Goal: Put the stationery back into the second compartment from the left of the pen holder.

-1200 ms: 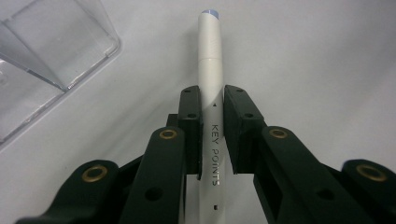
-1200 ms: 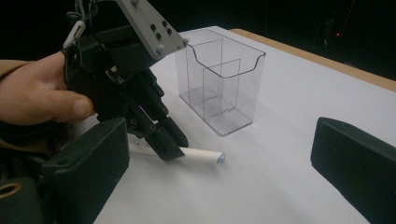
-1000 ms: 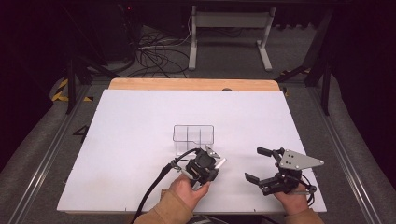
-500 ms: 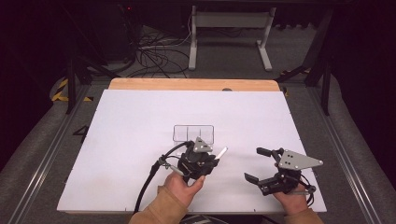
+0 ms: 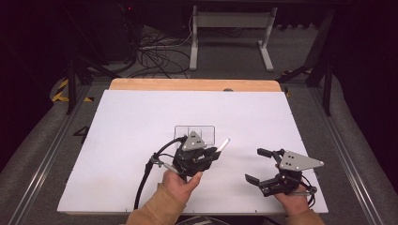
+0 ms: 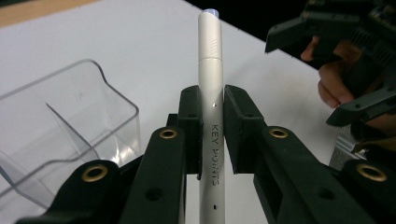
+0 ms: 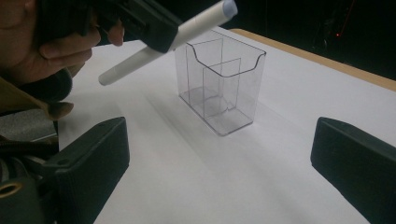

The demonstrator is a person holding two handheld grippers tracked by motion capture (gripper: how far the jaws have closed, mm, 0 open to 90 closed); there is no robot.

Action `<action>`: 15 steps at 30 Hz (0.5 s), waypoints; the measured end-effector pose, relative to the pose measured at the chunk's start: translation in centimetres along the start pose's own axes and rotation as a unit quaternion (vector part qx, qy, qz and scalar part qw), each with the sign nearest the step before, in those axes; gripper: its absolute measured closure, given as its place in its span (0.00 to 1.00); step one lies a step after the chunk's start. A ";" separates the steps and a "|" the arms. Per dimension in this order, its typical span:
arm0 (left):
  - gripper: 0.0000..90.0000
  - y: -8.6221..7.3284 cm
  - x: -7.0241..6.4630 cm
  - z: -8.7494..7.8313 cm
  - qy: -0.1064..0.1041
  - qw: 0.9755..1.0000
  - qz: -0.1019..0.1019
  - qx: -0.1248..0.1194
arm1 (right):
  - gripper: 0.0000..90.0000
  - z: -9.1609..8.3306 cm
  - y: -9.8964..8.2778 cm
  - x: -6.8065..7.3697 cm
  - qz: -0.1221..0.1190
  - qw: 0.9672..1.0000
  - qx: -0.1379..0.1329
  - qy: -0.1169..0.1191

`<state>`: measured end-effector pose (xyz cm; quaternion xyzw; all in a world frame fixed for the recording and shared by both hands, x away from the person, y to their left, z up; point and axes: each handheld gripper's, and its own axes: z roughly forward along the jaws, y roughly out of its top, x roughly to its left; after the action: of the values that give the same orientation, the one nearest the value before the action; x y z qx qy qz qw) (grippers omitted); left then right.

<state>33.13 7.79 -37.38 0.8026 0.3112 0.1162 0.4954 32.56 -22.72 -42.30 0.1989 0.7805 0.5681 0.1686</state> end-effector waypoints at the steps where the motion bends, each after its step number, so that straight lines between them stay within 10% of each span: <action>1: 0.87 0.1 0.0 -0.2 -0.001 1.000 -0.001 -0.004 | 0.05 0.0 0.0 0.0 0.000 1.000 0.000 0.000; 15: 0.87 1.8 0.9 -1.3 0.009 0.999 0.011 -0.052 | 0.05 0.0 0.0 0.0 -0.001 1.000 0.001 0.000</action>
<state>33.95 8.70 -35.30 0.7782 0.2998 0.1448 0.5325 32.54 -22.70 -42.31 0.1978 0.7814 0.5673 0.1689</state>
